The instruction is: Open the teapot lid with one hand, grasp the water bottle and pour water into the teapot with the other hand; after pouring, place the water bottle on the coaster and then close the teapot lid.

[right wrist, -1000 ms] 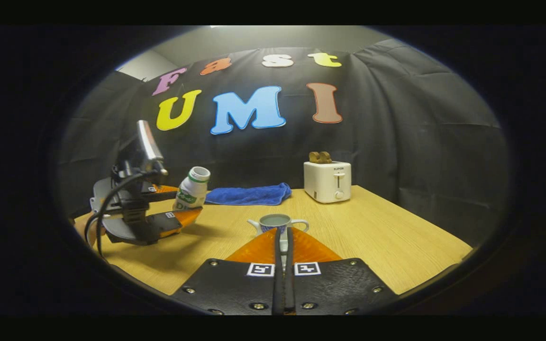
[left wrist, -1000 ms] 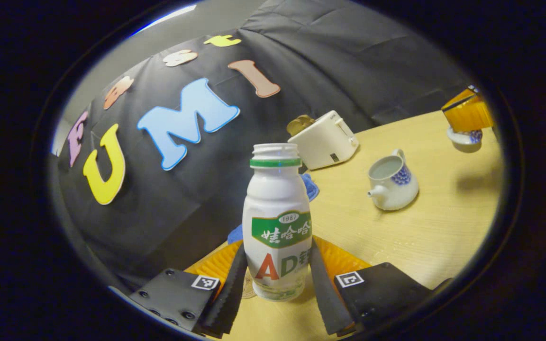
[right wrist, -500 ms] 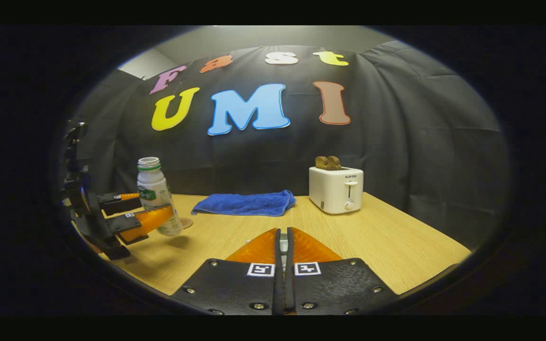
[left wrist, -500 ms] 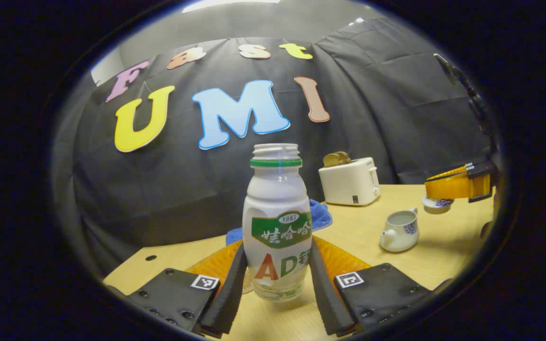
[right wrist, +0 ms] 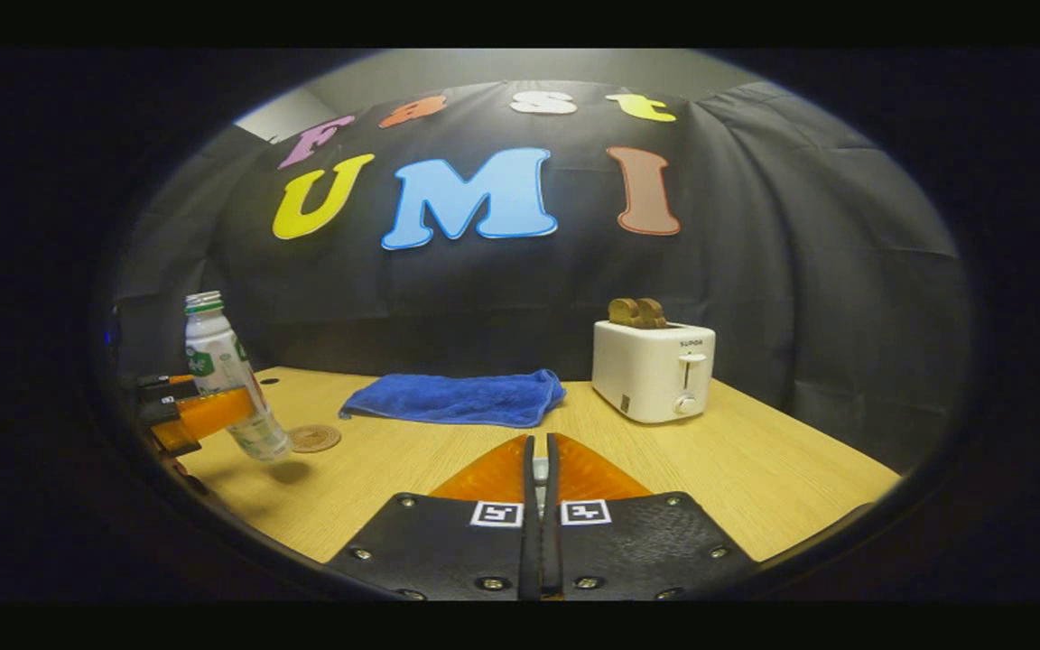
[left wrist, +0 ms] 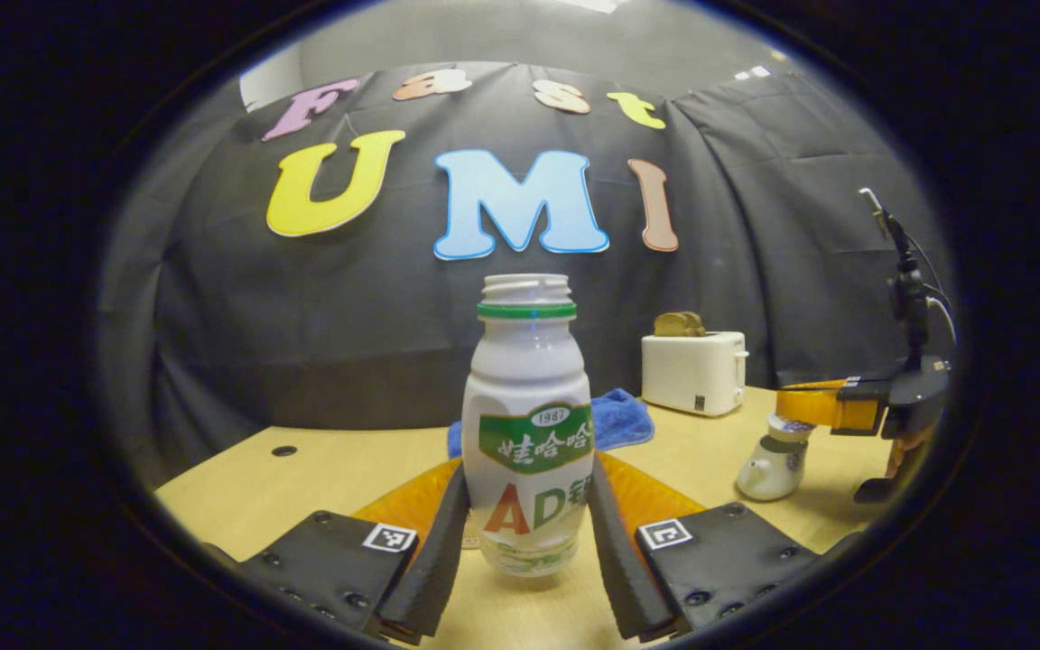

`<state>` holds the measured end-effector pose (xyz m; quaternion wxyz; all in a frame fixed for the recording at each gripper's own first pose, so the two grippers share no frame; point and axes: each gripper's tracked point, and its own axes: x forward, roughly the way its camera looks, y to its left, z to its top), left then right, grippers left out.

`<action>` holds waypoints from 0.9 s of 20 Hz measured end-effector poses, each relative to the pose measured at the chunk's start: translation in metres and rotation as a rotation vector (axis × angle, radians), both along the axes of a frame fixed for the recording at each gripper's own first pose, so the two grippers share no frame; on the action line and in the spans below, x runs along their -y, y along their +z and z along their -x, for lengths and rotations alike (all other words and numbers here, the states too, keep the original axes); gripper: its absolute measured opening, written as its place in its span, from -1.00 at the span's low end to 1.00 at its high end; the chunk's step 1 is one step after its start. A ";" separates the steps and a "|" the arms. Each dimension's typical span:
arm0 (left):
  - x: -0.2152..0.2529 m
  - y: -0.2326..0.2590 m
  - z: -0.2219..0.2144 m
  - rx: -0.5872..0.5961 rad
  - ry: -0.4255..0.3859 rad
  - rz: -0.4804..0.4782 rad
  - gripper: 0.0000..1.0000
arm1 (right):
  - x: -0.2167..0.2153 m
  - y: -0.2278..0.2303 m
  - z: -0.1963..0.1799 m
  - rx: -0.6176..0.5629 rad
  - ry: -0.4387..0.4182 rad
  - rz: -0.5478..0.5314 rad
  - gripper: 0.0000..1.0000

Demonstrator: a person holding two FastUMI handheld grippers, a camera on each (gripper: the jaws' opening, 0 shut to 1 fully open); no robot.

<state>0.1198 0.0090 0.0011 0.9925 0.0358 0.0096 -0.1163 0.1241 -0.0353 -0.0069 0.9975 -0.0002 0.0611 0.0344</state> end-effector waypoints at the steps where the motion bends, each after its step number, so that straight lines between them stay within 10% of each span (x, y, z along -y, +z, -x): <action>1: 0.001 -0.002 0.000 -0.005 0.002 -0.004 0.49 | -0.003 -0.006 0.000 -0.013 0.007 0.003 -0.98; 9: -0.007 -0.008 -0.005 -0.021 0.022 -0.020 0.60 | -0.001 -0.024 0.000 -0.056 0.016 0.001 -0.98; 10: -0.006 -0.009 -0.006 -0.023 0.024 -0.022 0.60 | 0.000 -0.025 0.000 -0.059 0.012 -0.006 -0.64; 12: -0.008 -0.012 -0.009 -0.030 0.031 -0.028 0.60 | 0.000 -0.023 0.002 -0.052 0.008 -0.025 -1.00; 13: -0.009 -0.013 -0.010 -0.034 0.032 -0.028 0.60 | 0.001 -0.020 0.004 -0.040 0.002 -0.020 -0.37; 14: -0.009 -0.014 -0.009 -0.035 0.034 -0.025 0.60 | 0.001 -0.015 0.006 -0.017 -0.001 -0.011 -0.91; 17: -0.013 -0.010 -0.008 -0.021 0.043 0.016 0.60 | -0.016 0.020 0.038 0.084 0.033 0.005 0.72; 18: -0.014 -0.008 -0.008 -0.013 0.041 0.040 0.60 | -0.027 0.024 0.052 0.109 0.056 0.004 0.79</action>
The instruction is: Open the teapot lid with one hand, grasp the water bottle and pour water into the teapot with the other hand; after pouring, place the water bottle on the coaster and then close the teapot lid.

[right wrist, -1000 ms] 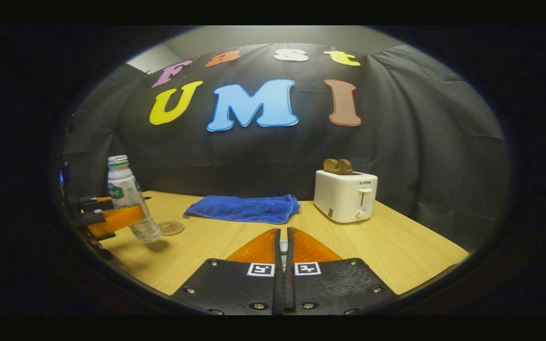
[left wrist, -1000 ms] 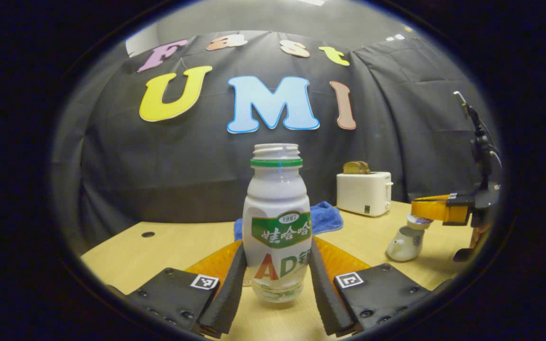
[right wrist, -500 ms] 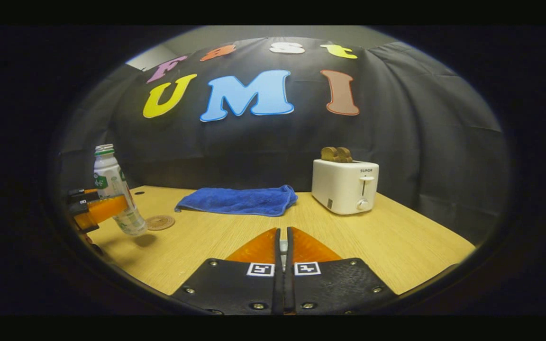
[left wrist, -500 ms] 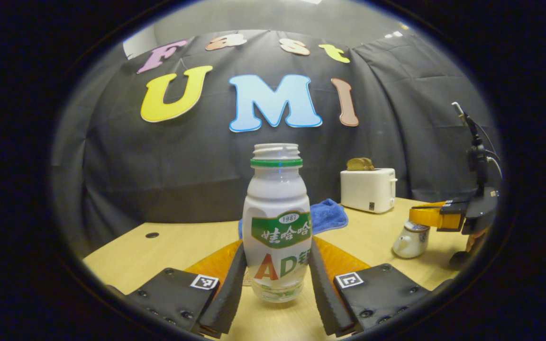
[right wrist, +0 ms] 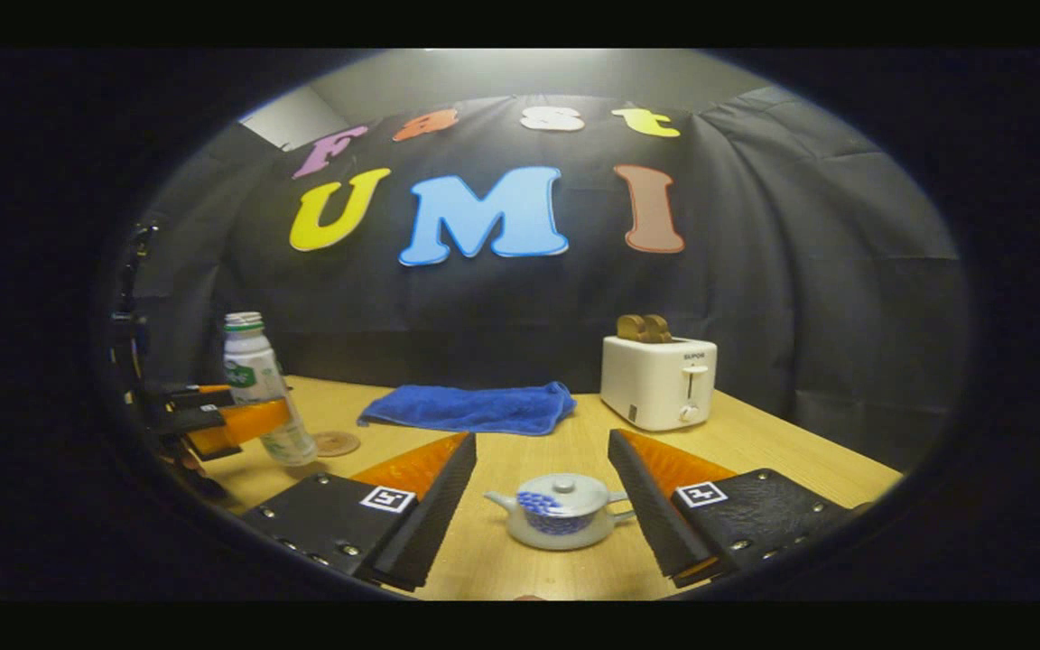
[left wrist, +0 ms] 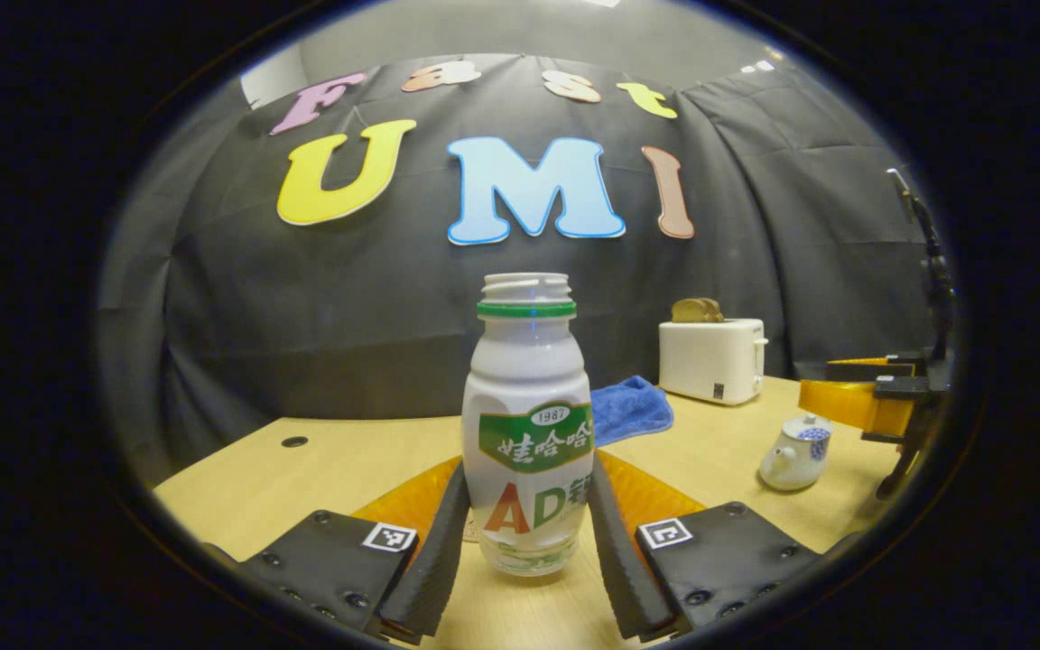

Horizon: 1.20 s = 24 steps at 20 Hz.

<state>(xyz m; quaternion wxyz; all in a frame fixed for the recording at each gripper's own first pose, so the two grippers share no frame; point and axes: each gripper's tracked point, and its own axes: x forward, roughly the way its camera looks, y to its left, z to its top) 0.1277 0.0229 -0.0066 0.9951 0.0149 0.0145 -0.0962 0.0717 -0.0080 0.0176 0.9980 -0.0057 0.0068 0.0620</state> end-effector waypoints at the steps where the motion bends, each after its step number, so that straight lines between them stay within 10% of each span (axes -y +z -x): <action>1: -0.003 0.003 0.001 0.005 0.003 0.022 0.60 | -0.013 0.000 0.014 0.014 0.024 0.007 0.79; 11: -0.027 -0.010 -0.048 -0.052 0.033 0.065 0.38 | -0.076 -0.018 0.071 0.010 0.183 0.086 0.81; 24: -0.035 -0.037 -0.108 -0.126 0.057 -0.010 0.49 | -0.045 -0.026 0.053 -0.052 0.128 -0.027 0.81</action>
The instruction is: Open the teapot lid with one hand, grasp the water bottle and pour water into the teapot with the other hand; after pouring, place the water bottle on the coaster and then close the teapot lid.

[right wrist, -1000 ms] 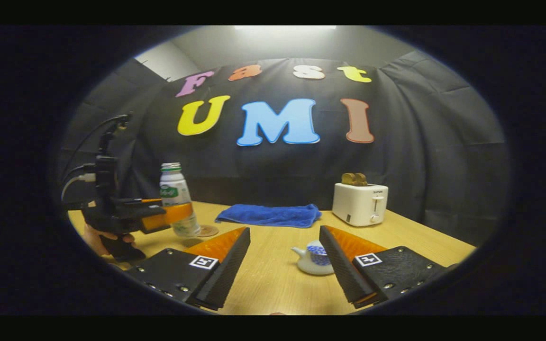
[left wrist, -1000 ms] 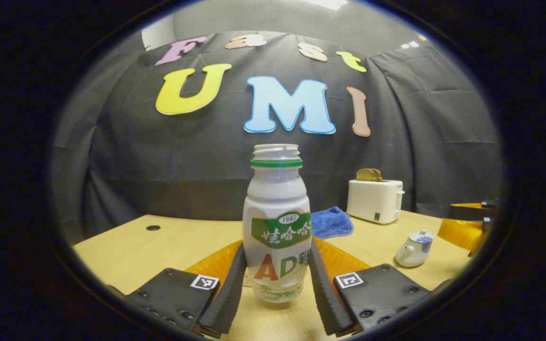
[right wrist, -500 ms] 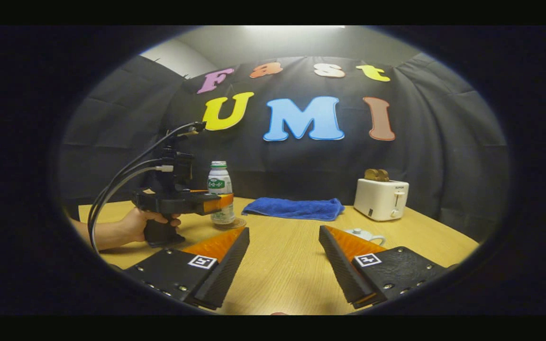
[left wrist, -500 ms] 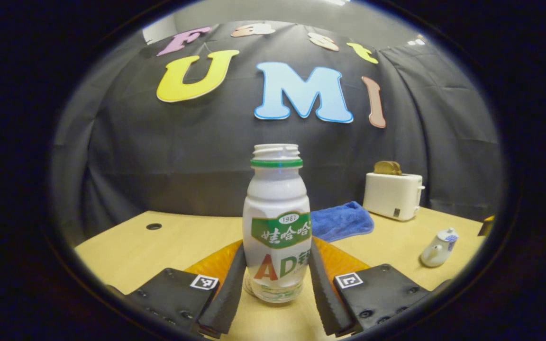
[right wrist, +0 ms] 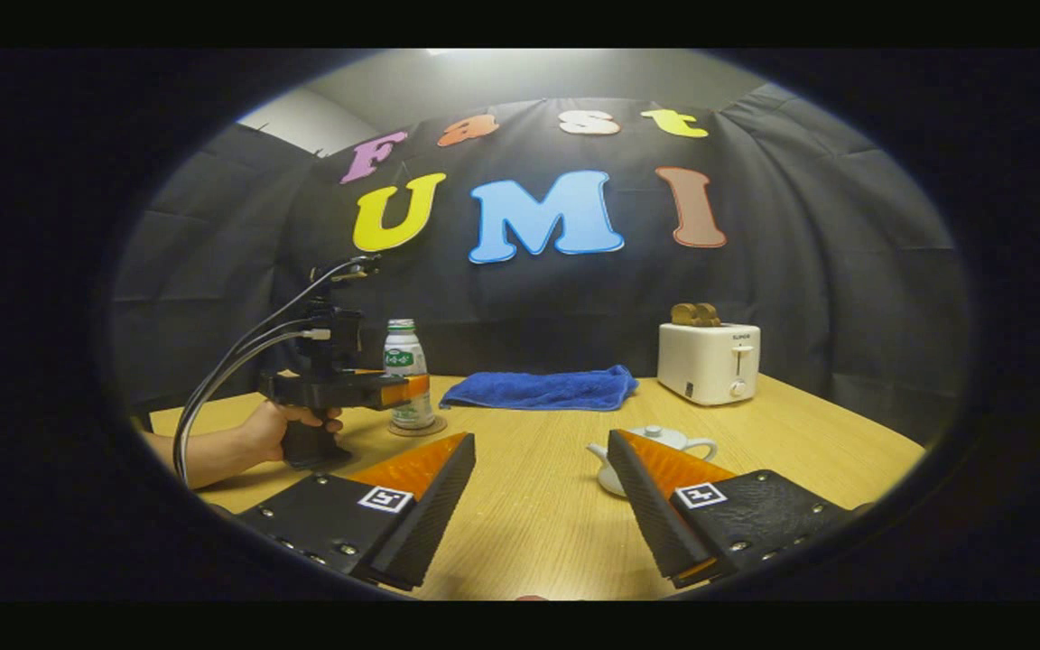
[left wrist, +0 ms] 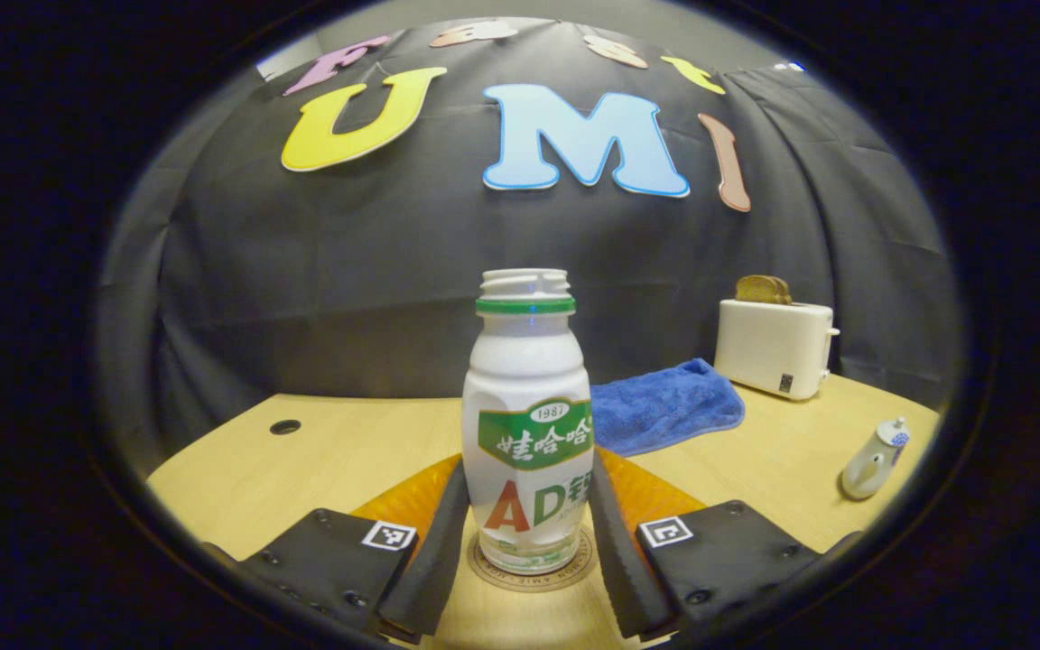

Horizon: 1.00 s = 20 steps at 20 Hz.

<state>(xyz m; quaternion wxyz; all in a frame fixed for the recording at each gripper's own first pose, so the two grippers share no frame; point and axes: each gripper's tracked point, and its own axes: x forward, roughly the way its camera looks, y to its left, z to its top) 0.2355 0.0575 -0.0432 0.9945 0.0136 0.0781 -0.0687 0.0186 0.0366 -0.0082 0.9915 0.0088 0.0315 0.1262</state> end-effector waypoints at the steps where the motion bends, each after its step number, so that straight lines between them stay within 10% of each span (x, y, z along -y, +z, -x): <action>1: -0.001 -0.001 0.000 -0.004 0.001 -0.001 0.60 | -0.001 -0.001 0.000 -0.005 0.003 -0.004 0.80; 4: 0.001 -0.002 0.000 0.004 -0.002 -0.001 0.39 | -0.001 -0.008 -0.001 -0.020 0.005 0.006 0.81; 8: -0.004 0.007 0.002 0.037 0.023 -0.020 1.00 | 0.000 -0.006 0.001 -0.021 0.012 -0.007 0.80; 20: -0.012 0.019 0.040 0.052 0.049 -0.024 1.00 | -0.004 -0.003 0.021 -0.023 0.029 -0.004 0.81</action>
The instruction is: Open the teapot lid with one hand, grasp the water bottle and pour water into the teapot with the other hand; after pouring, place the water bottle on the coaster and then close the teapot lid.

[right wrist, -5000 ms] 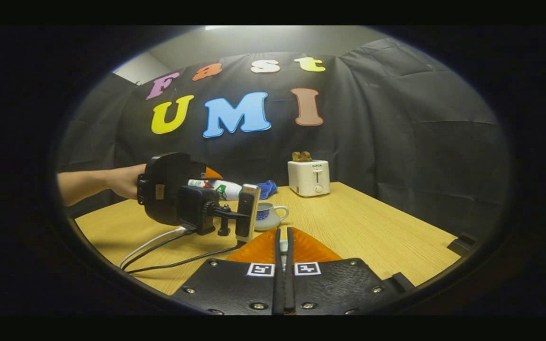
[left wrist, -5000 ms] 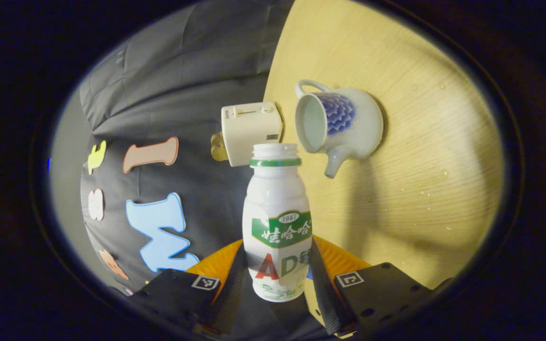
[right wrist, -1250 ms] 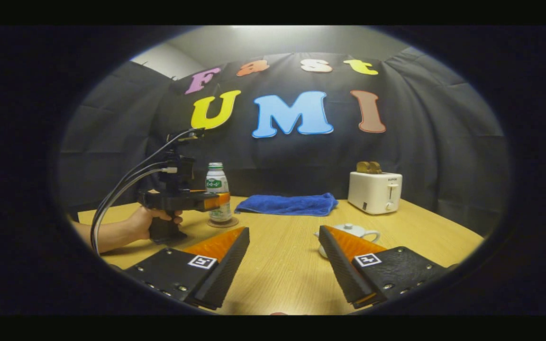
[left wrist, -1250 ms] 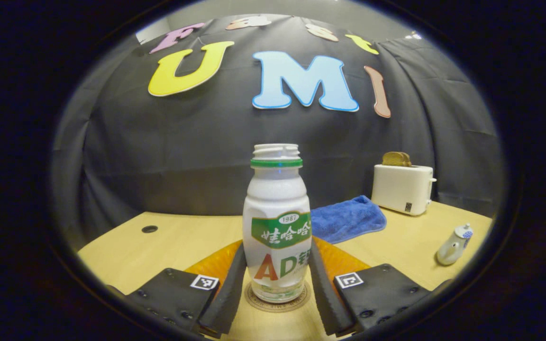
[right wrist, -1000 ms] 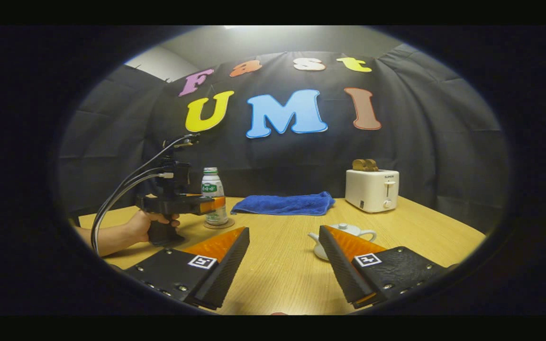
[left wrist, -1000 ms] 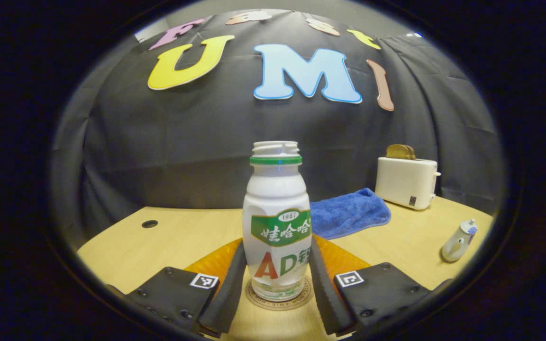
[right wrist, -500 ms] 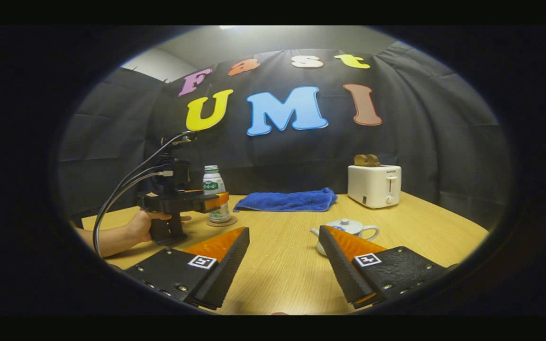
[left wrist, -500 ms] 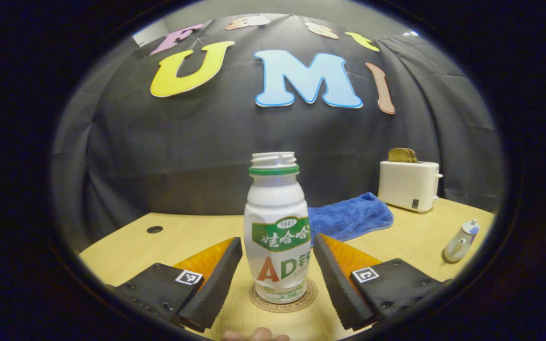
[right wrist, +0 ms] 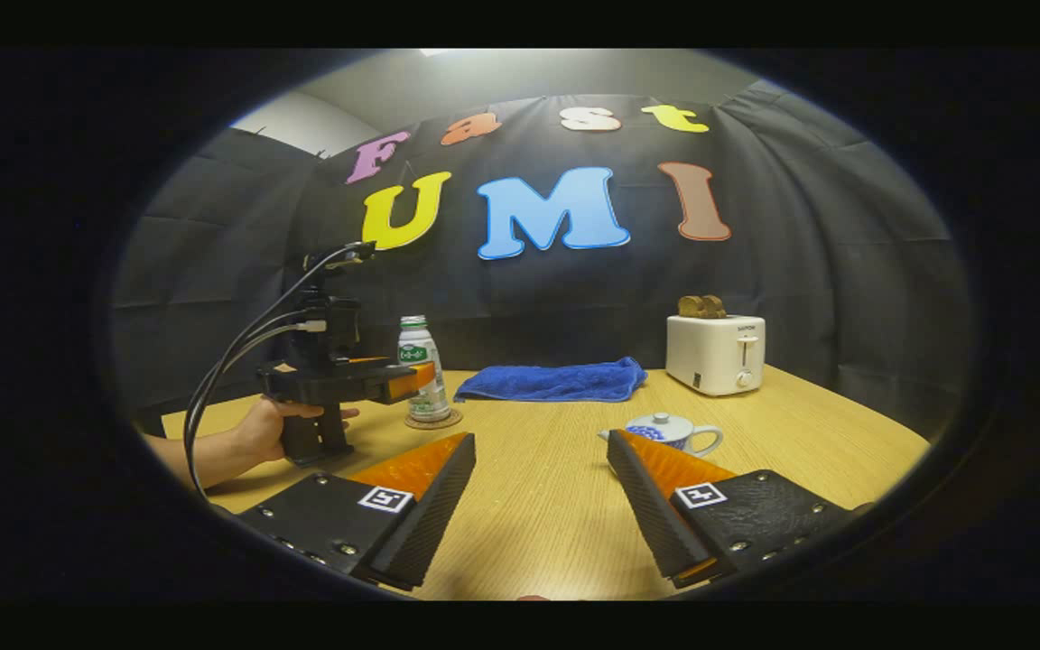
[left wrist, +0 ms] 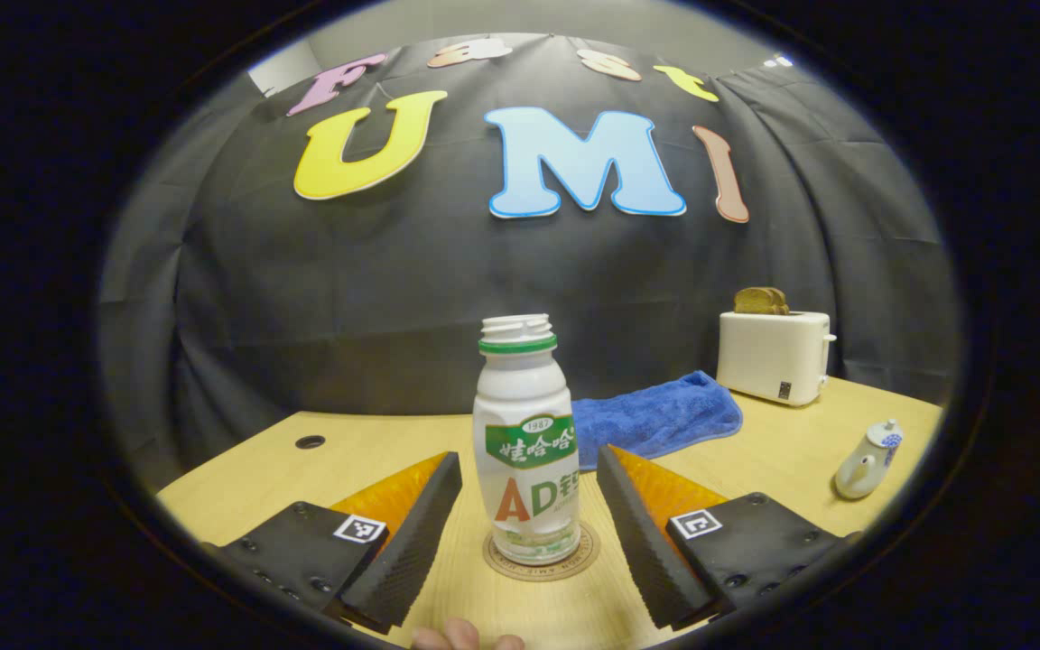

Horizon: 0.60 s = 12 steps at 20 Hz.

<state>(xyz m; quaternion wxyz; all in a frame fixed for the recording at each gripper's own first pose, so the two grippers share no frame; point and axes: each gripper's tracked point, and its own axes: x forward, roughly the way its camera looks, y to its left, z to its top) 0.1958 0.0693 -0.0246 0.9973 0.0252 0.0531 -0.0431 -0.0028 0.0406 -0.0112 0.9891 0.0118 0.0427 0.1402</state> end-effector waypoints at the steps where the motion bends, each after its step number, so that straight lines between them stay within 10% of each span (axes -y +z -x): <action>1: -0.001 0.000 0.013 -0.006 0.005 0.013 1.00 | -0.001 0.000 0.002 0.002 -0.001 0.004 0.80; 12: 0.062 0.023 0.185 0.109 -0.002 0.013 1.00 | -0.012 -0.001 0.000 0.038 -0.094 0.051 0.81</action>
